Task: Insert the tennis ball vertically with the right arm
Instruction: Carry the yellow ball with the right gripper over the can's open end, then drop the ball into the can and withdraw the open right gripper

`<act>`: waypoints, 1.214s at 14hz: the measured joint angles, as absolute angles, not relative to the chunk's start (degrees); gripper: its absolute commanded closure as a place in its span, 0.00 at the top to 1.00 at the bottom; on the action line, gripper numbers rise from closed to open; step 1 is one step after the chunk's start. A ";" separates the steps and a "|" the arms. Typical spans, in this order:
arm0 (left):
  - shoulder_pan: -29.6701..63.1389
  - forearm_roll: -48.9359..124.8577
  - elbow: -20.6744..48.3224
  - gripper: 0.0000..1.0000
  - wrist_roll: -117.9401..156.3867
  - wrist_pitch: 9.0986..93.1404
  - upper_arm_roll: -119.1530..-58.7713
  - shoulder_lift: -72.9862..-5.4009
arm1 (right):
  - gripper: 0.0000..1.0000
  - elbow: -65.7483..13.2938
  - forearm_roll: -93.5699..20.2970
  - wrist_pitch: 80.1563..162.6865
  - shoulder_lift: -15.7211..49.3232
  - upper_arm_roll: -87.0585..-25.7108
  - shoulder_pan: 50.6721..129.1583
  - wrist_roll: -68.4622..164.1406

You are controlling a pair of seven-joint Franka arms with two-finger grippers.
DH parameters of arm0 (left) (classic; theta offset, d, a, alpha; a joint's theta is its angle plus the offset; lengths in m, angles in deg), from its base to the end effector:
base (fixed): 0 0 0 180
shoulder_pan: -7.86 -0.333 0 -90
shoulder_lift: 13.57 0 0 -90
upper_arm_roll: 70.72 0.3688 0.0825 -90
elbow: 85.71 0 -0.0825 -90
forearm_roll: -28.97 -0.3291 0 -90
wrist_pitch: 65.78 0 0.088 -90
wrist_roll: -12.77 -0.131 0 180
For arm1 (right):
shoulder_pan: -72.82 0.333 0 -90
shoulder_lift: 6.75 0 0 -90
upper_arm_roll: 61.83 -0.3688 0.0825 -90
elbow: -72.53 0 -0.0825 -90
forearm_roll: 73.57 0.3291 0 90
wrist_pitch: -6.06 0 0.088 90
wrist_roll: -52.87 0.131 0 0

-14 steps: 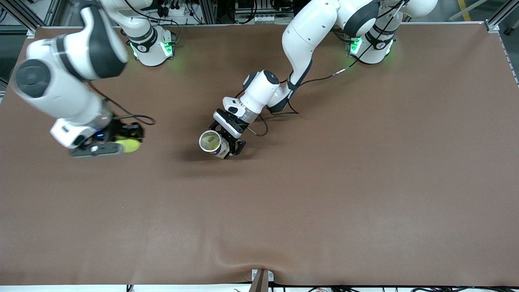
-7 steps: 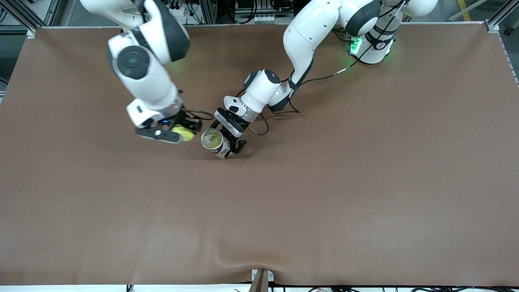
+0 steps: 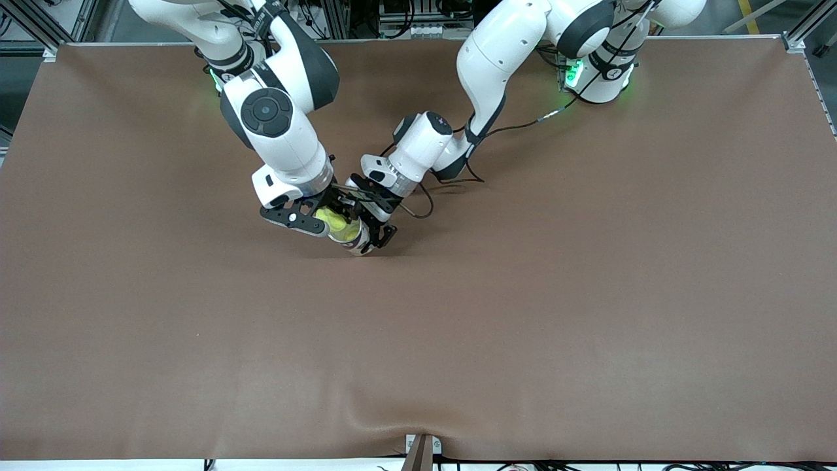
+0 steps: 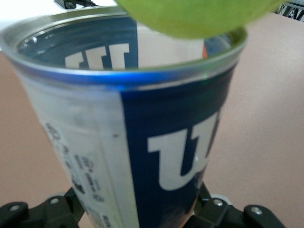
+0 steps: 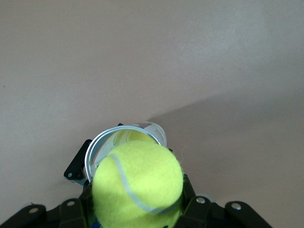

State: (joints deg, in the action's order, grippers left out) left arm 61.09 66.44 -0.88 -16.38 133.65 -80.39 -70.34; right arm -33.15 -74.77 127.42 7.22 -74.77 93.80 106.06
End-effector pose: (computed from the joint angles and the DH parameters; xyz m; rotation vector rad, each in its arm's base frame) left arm 0.4521 -0.6151 0.2429 2.3066 -0.8801 1.0911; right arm 0.4937 0.3178 0.4548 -3.0479 0.5125 -0.0023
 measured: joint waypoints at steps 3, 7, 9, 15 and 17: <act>61.09 66.44 -0.88 0.90 -16.38 133.65 -80.39 -70.34 | 0.00 -33.07 -74.74 127.51 7.21 -74.79 93.80 106.29; 61.09 66.44 -0.88 0.90 -16.38 133.65 -80.39 -70.34 | 0.45 -33.06 -74.66 127.93 7.22 -74.81 93.81 106.34; 61.09 66.44 -0.87 0.90 -16.38 133.65 -80.39 -70.34 | 1.00 -33.07 -74.65 128.63 7.27 -74.82 93.81 106.36; 61.08 66.44 -0.87 0.90 -16.38 133.65 -80.44 -70.31 | 1.00 -33.08 -74.65 129.39 7.44 -74.82 93.81 106.42; 61.07 66.44 -0.87 0.91 -16.38 133.65 -80.45 -70.27 | 1.00 -33.06 -74.65 129.39 7.42 -74.78 93.79 106.39</act>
State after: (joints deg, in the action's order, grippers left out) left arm 61.07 66.44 -0.87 -16.38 133.65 -80.45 -70.27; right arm -33.06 -74.65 129.39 7.42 -74.78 93.79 106.39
